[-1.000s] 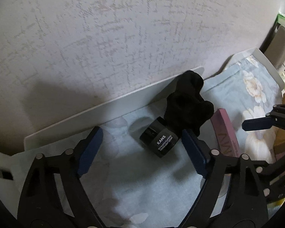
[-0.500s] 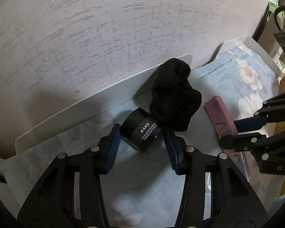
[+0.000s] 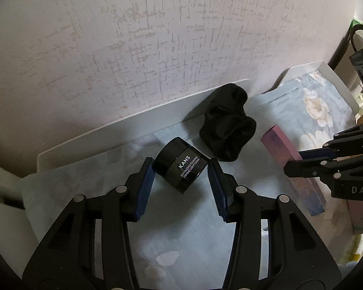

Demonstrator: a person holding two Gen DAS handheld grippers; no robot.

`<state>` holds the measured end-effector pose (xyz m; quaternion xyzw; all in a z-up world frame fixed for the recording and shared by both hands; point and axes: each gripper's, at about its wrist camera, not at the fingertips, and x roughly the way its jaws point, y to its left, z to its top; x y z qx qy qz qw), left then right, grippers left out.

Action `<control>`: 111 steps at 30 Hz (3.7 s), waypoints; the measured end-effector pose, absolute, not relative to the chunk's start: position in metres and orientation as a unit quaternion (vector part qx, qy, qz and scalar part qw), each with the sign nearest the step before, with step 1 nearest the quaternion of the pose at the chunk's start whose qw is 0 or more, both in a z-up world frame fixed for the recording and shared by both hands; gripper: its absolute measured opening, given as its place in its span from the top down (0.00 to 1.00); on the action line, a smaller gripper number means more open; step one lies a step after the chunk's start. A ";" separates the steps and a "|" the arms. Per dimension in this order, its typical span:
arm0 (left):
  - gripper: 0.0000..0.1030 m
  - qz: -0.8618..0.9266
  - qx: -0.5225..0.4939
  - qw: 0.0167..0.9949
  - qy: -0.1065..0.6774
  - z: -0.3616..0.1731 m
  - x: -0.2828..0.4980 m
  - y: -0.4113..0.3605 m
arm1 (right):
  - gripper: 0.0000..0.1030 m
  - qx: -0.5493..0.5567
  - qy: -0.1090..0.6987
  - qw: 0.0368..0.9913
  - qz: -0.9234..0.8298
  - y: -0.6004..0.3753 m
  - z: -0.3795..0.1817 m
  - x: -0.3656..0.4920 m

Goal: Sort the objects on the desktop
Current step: 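Grasp the black KANS jar with the left gripper while the right grasps the pink UNNY box, then carry the KANS jar and UNNY box over the cardboard box with both grippers, then open both grippers to drop the jar and tube box into the box, then move both grippers back over the tray toward the tape roll and scrunchie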

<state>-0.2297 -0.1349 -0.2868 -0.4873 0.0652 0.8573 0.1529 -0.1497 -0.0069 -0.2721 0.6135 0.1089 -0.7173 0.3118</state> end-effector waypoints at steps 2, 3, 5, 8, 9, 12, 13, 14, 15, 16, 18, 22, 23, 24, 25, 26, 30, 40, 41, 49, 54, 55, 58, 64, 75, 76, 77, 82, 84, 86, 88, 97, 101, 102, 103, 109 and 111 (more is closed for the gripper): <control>0.59 0.859 -0.486 0.149 0.064 -0.283 -0.227 -0.136 | 0.88 0.612 0.104 0.312 -0.719 -0.002 -0.267 -0.149; 0.59 0.859 -0.485 0.148 0.062 -0.280 -0.225 -0.139 | 0.88 0.612 0.104 0.313 -0.719 -0.001 -0.264 -0.148; 0.59 0.858 -0.489 0.147 0.059 -0.275 -0.221 -0.138 | 0.88 0.609 0.103 0.316 -0.721 0.002 -0.256 -0.145; 0.59 0.857 -0.492 0.144 0.059 -0.263 -0.215 -0.135 | 0.88 0.605 0.099 0.325 -0.720 0.009 -0.240 -0.140; 0.59 0.857 -0.490 0.144 0.061 -0.257 -0.211 -0.134 | 0.88 0.606 0.097 0.330 -0.717 0.011 -0.236 -0.139; 0.59 0.863 -0.479 0.144 0.071 -0.230 -0.199 -0.123 | 0.88 0.603 0.095 0.341 -0.715 0.025 -0.214 -0.131; 0.59 0.864 -0.477 0.143 0.076 -0.219 -0.196 -0.118 | 0.88 0.602 0.094 0.342 -0.715 0.031 -0.208 -0.140; 0.59 0.865 -0.474 0.142 0.080 -0.209 -0.192 -0.113 | 0.88 0.599 0.092 0.346 -0.716 0.041 -0.197 -0.140; 0.59 0.867 -0.471 0.141 0.082 -0.198 -0.188 -0.113 | 0.88 0.598 0.092 0.347 -0.717 0.022 -0.187 -0.135; 0.59 0.868 -0.468 0.141 0.086 -0.187 -0.184 -0.105 | 0.88 0.595 0.091 0.348 -0.719 0.025 -0.186 -0.144; 0.59 0.871 -0.461 0.140 0.094 -0.172 -0.179 -0.092 | 0.88 0.589 0.093 0.347 -0.724 0.051 -0.170 -0.149; 0.59 0.877 -0.448 0.155 0.084 -0.144 -0.170 -0.060 | 0.88 0.576 0.102 0.339 -0.737 0.084 -0.145 -0.145; 0.59 0.878 -0.445 0.157 0.084 -0.137 -0.168 -0.052 | 0.88 0.574 0.102 0.337 -0.739 0.094 -0.140 -0.145; 0.59 0.878 -0.442 0.158 0.087 -0.132 -0.166 -0.044 | 0.88 0.573 0.101 0.336 -0.741 0.104 -0.130 -0.142; 0.59 0.879 -0.439 0.161 0.092 -0.123 -0.162 -0.035 | 0.88 0.570 0.101 0.334 -0.744 0.116 -0.125 -0.142; 0.59 0.879 -0.437 0.165 0.094 -0.120 -0.159 -0.027 | 0.88 0.567 0.102 0.332 -0.747 0.124 -0.122 -0.142; 0.59 0.875 -0.437 0.182 0.105 -0.109 -0.151 0.017 | 0.88 0.562 0.102 0.324 -0.755 0.164 -0.108 -0.155; 0.59 0.857 -0.437 0.234 0.138 -0.115 -0.121 0.134 | 0.88 0.562 0.107 0.298 -0.764 0.257 -0.107 -0.166; 0.59 0.854 -0.439 0.240 0.140 -0.117 -0.117 0.145 | 0.88 0.565 0.106 0.294 -0.764 0.268 -0.110 -0.167; 0.59 0.833 -0.455 0.279 0.147 -0.136 -0.082 0.201 | 0.88 0.583 0.101 0.277 -0.757 0.335 -0.127 -0.166; 0.59 0.819 -0.472 0.290 0.149 -0.155 -0.064 0.233 | 0.88 0.589 0.110 0.280 -0.750 0.356 -0.143 -0.164; 0.59 0.817 -0.475 0.291 0.150 -0.158 -0.060 0.235 | 0.88 0.590 0.114 0.281 -0.749 0.358 -0.146 -0.163; 0.59 0.812 -0.480 0.294 0.155 -0.168 -0.050 0.245 | 0.88 0.588 0.129 0.292 -0.743 0.359 -0.150 -0.158; 0.59 0.808 -0.491 0.286 0.156 -0.180 -0.046 0.251 | 0.88 0.589 0.149 0.309 -0.732 0.357 -0.162 -0.153; 0.19 0.789 -0.522 0.290 0.147 -0.185 -0.045 0.248 | 0.20 0.598 0.162 0.343 -0.706 0.352 -0.176 -0.147; 0.00 0.791 -0.518 0.295 0.140 -0.181 -0.043 0.244 | 0.13 0.598 0.158 0.342 -0.707 0.353 -0.175 -0.147; 0.00 0.794 -0.510 0.302 0.135 -0.176 -0.041 0.240 | 0.11 0.597 0.155 0.340 -0.710 0.355 -0.174 -0.147; 0.00 0.792 -0.506 0.319 0.120 -0.160 -0.040 0.223 | 0.01 0.610 0.116 0.349 -0.702 0.360 -0.168 -0.151; 0.00 0.800 -0.496 0.317 0.117 -0.155 -0.039 0.216 | 0.00 0.606 0.104 0.348 -0.708 0.361 -0.161 -0.151; 0.00 0.797 -0.503 0.315 0.112 -0.153 -0.040 0.210 | 0.01 0.598 0.104 0.345 -0.716 0.358 -0.155 -0.150; 0.00 0.800 -0.501 0.311 0.112 -0.152 -0.040 0.204 | 0.01 0.589 0.094 0.345 -0.725 0.356 -0.146 -0.150; 0.00 0.813 -0.485 0.304 0.106 -0.140 -0.032 0.177 | 0.01 0.579 0.077 0.361 -0.728 0.329 -0.130 -0.144; 0.00 0.819 -0.483 0.292 0.104 -0.133 -0.032 0.159 | 0.00 0.579 0.081 0.355 -0.729 0.318 -0.125 -0.143; 0.00 0.820 -0.483 0.291 0.102 -0.131 -0.031 0.154 | 0.00 0.580 0.078 0.359 -0.728 0.314 -0.123 -0.142; 0.00 0.821 -0.483 0.288 0.100 -0.130 -0.031 0.148 | 0.00 0.579 0.075 0.363 -0.726 0.312 -0.121 -0.141; 0.00 0.836 -0.485 0.239 0.093 -0.123 -0.032 0.109 | 0.00 0.564 0.090 0.366 -0.735 0.279 -0.107 -0.135; 0.00 0.847 -0.478 0.213 0.093 -0.119 -0.034 0.094 | 0.00 0.566 0.093 0.370 -0.731 0.267 -0.107 -0.136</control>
